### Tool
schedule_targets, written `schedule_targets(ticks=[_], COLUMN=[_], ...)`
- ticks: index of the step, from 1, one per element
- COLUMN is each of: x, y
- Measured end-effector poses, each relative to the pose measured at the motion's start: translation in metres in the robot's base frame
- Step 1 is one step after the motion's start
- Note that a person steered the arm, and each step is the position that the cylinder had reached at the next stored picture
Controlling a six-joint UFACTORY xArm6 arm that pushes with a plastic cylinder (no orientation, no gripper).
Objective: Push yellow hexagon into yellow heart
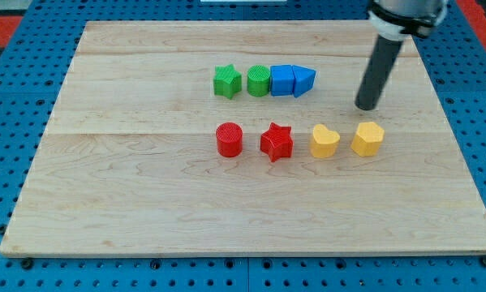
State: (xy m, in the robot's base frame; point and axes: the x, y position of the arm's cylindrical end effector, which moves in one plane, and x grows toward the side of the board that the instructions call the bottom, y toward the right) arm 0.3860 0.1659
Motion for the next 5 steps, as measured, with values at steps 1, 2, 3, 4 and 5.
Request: schedule_targets(ticks=[1, 2, 3, 4, 5], x=[-0.020, -0.031, -0.001, 0.039, 0.093], y=[-0.012, -0.018, 0.020, 0.071, 0.061])
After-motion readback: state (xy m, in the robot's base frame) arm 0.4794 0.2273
